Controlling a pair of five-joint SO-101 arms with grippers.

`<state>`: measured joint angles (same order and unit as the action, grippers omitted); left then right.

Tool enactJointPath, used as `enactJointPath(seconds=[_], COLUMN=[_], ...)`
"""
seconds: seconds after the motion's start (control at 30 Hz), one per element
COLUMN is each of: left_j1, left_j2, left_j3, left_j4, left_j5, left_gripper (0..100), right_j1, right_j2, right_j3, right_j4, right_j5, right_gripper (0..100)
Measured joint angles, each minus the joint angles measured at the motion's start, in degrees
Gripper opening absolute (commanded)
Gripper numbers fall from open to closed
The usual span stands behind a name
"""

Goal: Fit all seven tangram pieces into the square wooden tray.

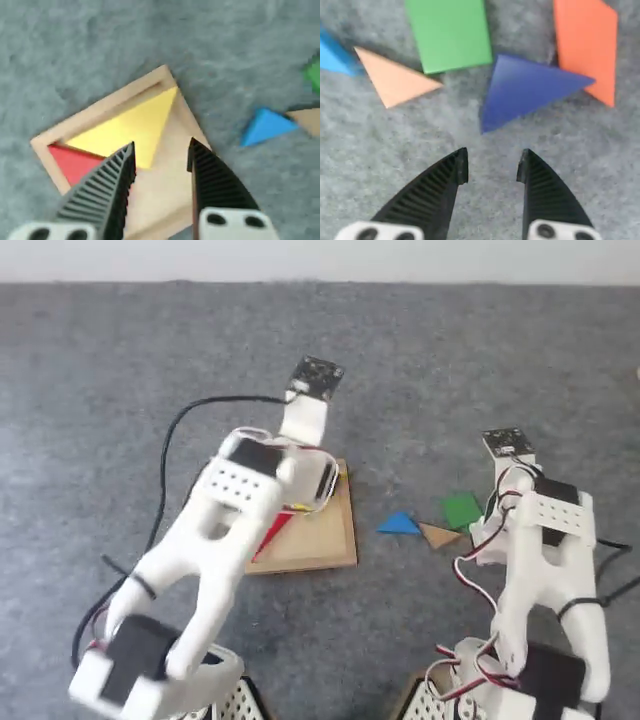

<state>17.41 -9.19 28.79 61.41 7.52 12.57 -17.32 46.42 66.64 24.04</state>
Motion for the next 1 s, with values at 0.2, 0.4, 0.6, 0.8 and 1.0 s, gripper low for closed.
enactJointPath(seconds=[0.2,0.4,0.6,0.8,1.0], left_j1=[-1.5,-1.3,2.9,2.3,-0.8], left_j2=[11.9,12.7,13.9,19.0,19.3], left_j3=[-5.8,-4.8,-4.8,-4.0,-4.1], left_j4=[3.9,1.9,0.4,-1.8,-1.8], left_j5=[-6.6,-14.5,-13.2,-11.0,-10.9], left_gripper=[16,16,16,16,13], right_j1=[-0.1,-1.8,-1.9,-1.9,-1.9], right_j2=[-0.1,-0.2,-0.2,-0.2,-0.2], right_j3=[6.1,9.6,9.8,10.1,10.1], right_j4=[-7.7,-12.3,-13.4,-13.6,-13.6], right_j5=[-1.8,-1.8,-1.9,-1.9,-1.9], right_gripper=[17.7,17.7,17.7,17.7,17.7])
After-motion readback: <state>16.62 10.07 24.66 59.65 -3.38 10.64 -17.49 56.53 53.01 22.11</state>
